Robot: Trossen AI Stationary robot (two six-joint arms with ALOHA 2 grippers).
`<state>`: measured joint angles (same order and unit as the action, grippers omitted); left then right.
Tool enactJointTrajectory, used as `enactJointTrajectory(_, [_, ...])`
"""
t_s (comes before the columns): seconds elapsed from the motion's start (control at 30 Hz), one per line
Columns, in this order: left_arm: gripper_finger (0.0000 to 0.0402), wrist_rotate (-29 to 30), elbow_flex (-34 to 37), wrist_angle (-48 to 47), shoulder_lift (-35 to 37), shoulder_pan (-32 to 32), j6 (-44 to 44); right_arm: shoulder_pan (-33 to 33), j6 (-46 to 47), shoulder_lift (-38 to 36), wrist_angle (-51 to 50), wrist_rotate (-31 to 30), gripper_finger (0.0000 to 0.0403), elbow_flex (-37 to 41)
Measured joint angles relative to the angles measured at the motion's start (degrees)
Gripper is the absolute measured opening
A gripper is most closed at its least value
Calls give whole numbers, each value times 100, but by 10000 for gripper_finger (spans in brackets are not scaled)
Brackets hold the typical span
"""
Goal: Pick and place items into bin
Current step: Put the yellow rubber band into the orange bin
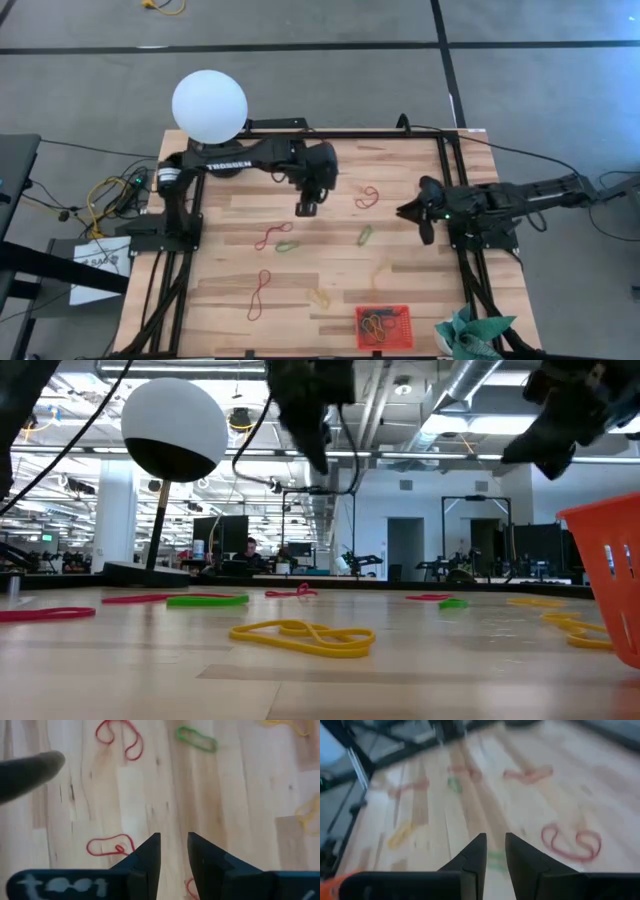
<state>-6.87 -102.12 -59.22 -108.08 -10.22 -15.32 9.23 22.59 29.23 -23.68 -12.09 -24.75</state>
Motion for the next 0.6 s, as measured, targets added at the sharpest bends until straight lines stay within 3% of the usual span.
enactJointTrajectory(0.13, [85,-31,1280,1145,528,-195,176,-4,-9,-89,742,-324,66,180])
enactJointTrajectory(0.4, [84,450,3650,3587,1437,-250,963,-161,-179,147,816,-281,66,201])
enactJointTrajectory(0.6, [84,646,4853,5134,1673,-148,1551,-374,488,747,-724,-300,66,201])
